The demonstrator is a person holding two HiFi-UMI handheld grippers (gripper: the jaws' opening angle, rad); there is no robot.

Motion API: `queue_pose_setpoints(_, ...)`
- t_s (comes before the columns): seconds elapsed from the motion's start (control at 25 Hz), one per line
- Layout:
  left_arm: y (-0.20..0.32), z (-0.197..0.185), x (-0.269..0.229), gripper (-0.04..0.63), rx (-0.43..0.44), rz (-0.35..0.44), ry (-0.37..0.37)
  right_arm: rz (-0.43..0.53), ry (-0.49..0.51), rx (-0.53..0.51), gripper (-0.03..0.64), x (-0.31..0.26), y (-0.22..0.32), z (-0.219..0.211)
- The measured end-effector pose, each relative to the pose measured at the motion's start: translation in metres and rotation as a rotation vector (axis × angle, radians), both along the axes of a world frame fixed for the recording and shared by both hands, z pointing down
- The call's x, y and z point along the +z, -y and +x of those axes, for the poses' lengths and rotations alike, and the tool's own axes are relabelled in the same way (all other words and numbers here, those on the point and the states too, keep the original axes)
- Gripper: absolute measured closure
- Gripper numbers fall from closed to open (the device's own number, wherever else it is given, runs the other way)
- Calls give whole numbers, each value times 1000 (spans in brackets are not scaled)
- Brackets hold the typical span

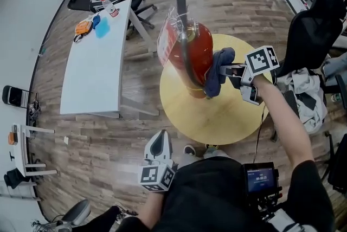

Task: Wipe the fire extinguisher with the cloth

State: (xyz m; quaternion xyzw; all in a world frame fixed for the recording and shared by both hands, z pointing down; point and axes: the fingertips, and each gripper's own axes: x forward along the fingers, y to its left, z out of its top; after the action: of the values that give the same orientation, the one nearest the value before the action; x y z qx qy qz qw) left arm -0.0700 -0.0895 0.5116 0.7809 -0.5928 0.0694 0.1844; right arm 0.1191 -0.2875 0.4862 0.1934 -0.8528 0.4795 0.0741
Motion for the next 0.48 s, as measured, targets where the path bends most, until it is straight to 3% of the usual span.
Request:
queue_pose_setpoints(0.28,-4,-9,2,572,-54,-23,8,-122,-343,87,546,156,22,12)
queue_pose_setpoints(0.48,-4,-18,-3,572,-99,-23,22,-185,-494,33,546,233,12,17)
